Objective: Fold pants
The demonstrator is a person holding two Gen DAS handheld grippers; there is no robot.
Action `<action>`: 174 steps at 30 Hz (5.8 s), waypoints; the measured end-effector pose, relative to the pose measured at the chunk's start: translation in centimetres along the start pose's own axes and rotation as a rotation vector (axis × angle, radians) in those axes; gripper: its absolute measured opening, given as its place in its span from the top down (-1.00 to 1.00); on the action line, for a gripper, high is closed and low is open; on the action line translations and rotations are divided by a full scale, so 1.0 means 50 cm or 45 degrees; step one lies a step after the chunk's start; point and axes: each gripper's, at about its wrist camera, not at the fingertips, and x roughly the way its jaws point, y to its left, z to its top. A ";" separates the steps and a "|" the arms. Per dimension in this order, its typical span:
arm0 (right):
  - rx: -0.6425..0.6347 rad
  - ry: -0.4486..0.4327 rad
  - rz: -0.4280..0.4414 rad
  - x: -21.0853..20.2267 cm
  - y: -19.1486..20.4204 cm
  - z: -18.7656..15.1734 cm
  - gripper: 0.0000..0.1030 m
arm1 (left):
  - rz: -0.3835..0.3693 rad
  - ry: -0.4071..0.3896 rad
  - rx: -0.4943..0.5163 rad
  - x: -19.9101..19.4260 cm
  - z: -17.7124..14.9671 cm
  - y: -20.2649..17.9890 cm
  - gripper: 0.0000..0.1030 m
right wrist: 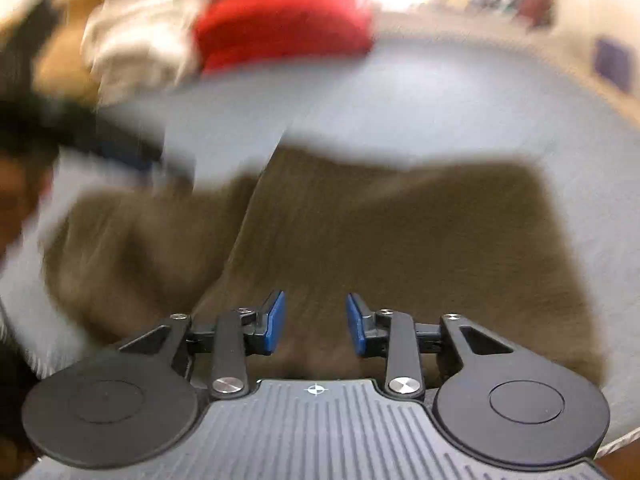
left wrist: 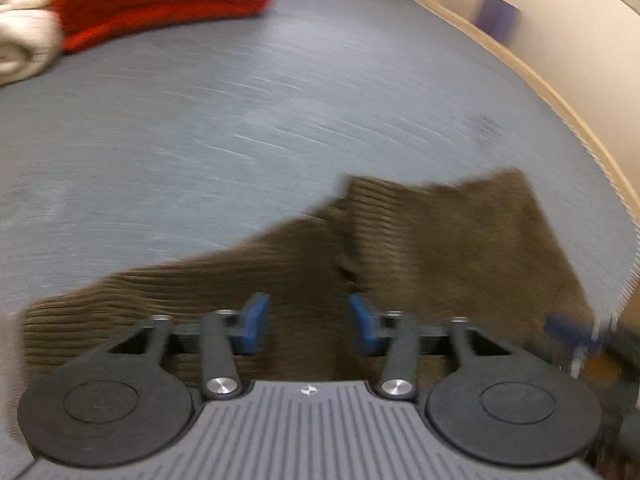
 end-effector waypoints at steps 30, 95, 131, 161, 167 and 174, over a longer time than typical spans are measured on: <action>0.483 -0.223 -0.405 -0.073 -0.149 0.035 0.53 | -0.324 0.001 0.089 -0.030 0.002 -0.029 -0.59; 0.438 0.386 0.519 0.247 0.164 0.077 0.48 | 0.020 0.082 -0.924 0.050 -0.114 0.489 -0.37; 0.206 0.113 -0.159 0.006 -0.130 0.151 -0.06 | 0.180 -0.098 -0.172 -0.057 0.056 -0.007 -0.70; 0.165 0.043 -0.206 -0.057 -0.006 0.055 -0.91 | 0.254 -0.051 -0.313 -0.027 -0.097 -0.120 -0.99; 0.184 0.064 -0.190 -0.050 -0.019 0.059 -0.91 | 0.263 -0.063 -0.297 -0.023 -0.096 -0.125 -0.99; 0.199 0.072 -0.183 -0.048 -0.028 0.061 -0.91 | 0.258 -0.053 -0.277 -0.014 -0.094 -0.132 -0.99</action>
